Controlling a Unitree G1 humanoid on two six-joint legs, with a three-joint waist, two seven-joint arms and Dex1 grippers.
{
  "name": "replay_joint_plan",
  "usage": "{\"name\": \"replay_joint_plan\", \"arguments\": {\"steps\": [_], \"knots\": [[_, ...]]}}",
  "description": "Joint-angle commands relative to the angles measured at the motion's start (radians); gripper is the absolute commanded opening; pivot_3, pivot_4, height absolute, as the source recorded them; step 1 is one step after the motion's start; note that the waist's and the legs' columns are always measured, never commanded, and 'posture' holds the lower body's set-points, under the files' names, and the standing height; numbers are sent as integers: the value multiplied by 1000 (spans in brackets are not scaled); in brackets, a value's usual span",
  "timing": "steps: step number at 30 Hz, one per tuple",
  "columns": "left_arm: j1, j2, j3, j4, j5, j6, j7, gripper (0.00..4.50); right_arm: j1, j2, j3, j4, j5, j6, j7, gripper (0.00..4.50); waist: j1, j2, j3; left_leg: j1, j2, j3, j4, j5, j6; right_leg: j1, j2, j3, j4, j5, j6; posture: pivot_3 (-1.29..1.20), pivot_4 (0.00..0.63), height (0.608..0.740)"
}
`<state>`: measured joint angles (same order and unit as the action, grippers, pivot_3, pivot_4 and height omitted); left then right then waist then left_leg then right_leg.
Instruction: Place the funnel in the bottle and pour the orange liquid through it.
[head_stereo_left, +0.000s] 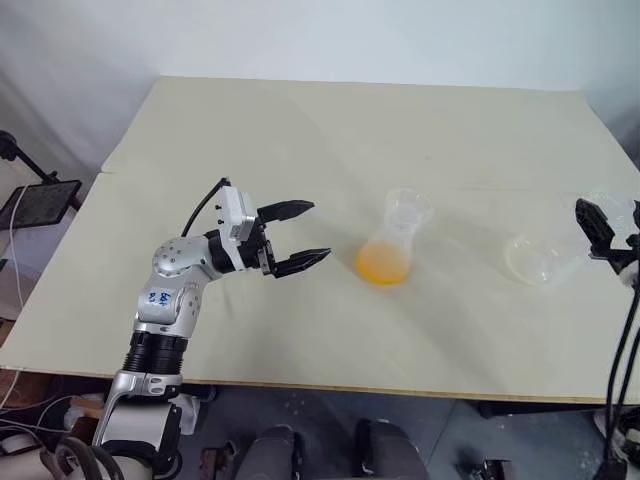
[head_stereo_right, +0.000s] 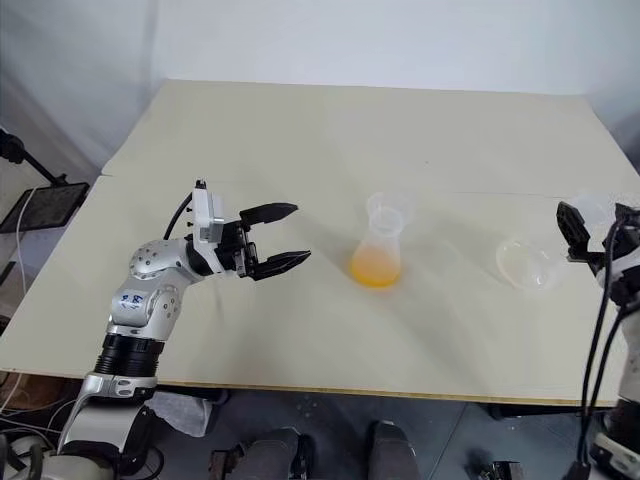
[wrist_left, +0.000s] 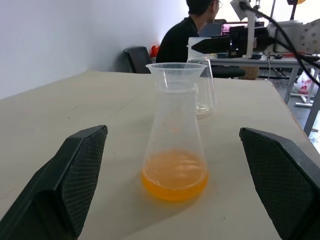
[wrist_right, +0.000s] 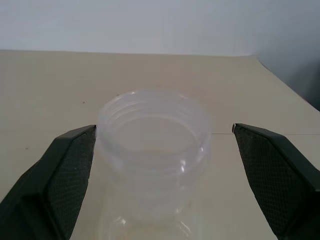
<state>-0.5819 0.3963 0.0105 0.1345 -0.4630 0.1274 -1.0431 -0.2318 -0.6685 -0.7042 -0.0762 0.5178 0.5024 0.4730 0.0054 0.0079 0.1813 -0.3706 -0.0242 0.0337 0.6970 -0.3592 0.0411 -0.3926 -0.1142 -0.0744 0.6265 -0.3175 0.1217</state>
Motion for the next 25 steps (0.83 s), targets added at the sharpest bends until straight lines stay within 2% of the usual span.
{"name": "replay_joint_plan", "arguments": {"steps": [1,3,8,11,15,20,25], "knots": [[10,16,4,-24,-3,5,-15,4500,54,-44,-65,-62,46,-33,67,4491,1,0,0,0,0,0,0,0,0,0,0,0,0,0,0,0,150,740],[18,23,8,-27,-3,11,-16,4500,90,-11,-118,-79,115,-96,137,4491,2,0,0,0,0,0,0,0,0,0,0,0,0,0,0,0,150,740],[70,76,25,-58,-4,38,-23,4500,335,-37,-152,-115,143,-172,387,4491,11,0,0,1,0,0,-1,0,0,1,0,1,-1,0,0,0,150,740],[107,111,39,-85,-6,48,-20,4500,445,-48,-147,-168,182,-190,515,4491,15,0,0,1,0,1,-1,0,0,1,0,3,-2,0,0,0,150,740],[180,176,73,-139,-5,70,-5,4500,565,-73,-50,-333,218,-176,661,4491,10,0,0,2,3,1,-1,-1,0,2,-1,6,-5,0,0,0,150,740],[257,231,89,-187,12,64,4,4500,544,-87,100,-373,178,-254,742,4491,7,0,0,3,3,1,-1,-1,-1,2,-1,7,-5,0,0,0,150,740],[291,239,100,-204,8,44,13,4500,469,-81,132,-307,156,-301,731,4491,19,0,0,3,2,0,0,-1,-1,2,-3,6,-5,0,0,0,150,740]]}}
